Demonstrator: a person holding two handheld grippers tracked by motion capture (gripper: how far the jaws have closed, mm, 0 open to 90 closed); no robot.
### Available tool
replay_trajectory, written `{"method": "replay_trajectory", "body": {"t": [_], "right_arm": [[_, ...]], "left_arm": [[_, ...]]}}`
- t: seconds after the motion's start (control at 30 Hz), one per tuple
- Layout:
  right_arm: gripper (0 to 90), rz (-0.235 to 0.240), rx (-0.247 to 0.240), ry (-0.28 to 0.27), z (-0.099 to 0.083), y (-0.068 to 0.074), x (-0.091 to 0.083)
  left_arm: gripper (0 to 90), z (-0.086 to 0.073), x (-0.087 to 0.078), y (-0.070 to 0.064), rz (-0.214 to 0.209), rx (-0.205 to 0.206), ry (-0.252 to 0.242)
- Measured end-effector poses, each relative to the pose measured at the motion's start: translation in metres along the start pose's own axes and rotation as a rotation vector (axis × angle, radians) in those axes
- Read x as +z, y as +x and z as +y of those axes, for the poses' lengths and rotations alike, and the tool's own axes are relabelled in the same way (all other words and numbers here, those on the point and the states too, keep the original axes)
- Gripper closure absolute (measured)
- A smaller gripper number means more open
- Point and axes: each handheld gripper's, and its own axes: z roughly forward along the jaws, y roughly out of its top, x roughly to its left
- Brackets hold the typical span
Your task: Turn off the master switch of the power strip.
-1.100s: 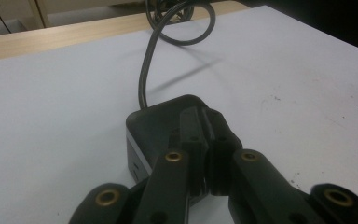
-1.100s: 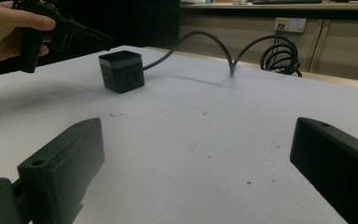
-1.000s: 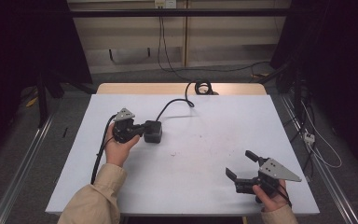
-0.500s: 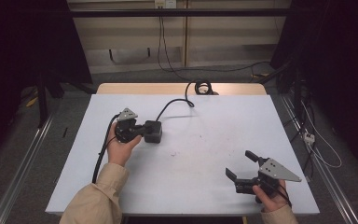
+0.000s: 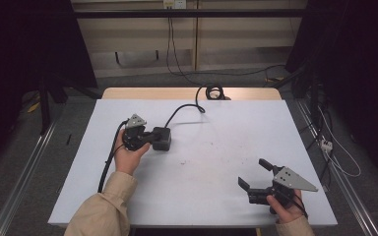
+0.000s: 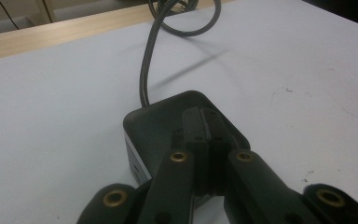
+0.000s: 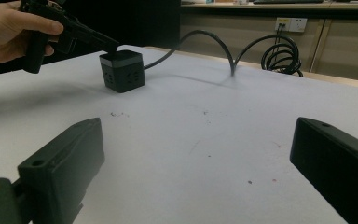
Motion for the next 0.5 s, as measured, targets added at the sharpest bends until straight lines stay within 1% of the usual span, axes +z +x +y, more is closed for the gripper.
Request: {"method": "replay_trajectory", "body": {"t": [0.13,0.2,0.33,0.4,0.5], "right_arm": [[2.6,0.001,0.001,0.0,-0.0002,-0.0003,-0.0001],[2.6,0.001,0.0,-0.001,-0.0001,-0.0002,0.0],[2.6,0.001,-0.002,0.002,-0.0003,0.0002,0.0001],[2.6,0.002,-0.002,0.003,-0.0005,0.0004,0.0002],[2.6,0.003,0.001,0.002,-0.0002,0.0012,0.0001]], "left_arm": [[90.0,0.0,0.0002,0.0002,0.007,0.011,0.003],[90.0,-0.0004,0.0011,-0.0005,0.008,0.014,-0.004],[90.0,-0.0004,0.0008,-0.0002,0.007,0.01,0.001],[90.0,-0.0004,0.0006,-0.0005,0.015,0.031,0.006],[90.0,-0.0004,0.0008,-0.0012,0.016,0.032,0.007]]}}
